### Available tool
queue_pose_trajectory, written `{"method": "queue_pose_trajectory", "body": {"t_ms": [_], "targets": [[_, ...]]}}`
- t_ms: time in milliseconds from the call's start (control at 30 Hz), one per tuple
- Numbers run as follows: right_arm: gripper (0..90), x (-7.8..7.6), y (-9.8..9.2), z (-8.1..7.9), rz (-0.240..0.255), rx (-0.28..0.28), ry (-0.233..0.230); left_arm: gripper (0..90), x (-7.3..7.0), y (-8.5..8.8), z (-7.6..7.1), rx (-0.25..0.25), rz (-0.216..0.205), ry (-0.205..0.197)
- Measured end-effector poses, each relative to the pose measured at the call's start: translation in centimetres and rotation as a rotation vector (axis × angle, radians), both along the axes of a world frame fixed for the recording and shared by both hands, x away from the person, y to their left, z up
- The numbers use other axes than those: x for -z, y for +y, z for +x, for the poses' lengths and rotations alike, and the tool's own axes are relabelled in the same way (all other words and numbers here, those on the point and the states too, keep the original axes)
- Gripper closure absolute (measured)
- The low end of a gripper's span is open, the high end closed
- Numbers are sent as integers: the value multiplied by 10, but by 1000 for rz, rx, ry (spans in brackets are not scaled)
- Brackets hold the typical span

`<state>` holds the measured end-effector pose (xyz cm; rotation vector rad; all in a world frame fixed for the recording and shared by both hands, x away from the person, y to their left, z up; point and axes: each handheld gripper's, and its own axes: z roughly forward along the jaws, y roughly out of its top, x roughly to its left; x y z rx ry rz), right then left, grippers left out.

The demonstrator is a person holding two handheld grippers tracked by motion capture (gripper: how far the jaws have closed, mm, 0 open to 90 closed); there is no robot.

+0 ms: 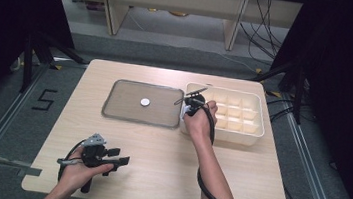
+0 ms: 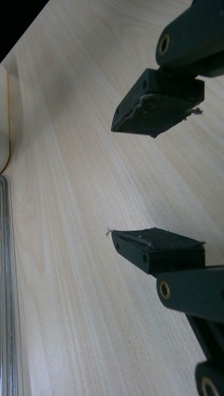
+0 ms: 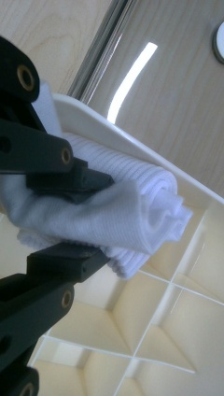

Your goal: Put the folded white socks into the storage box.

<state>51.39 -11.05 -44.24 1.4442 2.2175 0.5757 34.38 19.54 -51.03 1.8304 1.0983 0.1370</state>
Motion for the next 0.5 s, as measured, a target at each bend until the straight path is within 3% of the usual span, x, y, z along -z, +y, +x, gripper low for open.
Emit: {"method": "queue_pose_trajectory", "body": {"t_ms": [133, 333, 500], "targets": [[681, 0, 3, 1, -23, 1, 15, 402, 0, 0, 0, -2, -1, 0], [682, 0, 4, 3, -8, 15, 44, 402, -1, 1, 0, -7, -6, -1], [684, 0, 1, 6, -11, -6, 60, 402, -1, 1, -1, -11, -1, -2]]}}
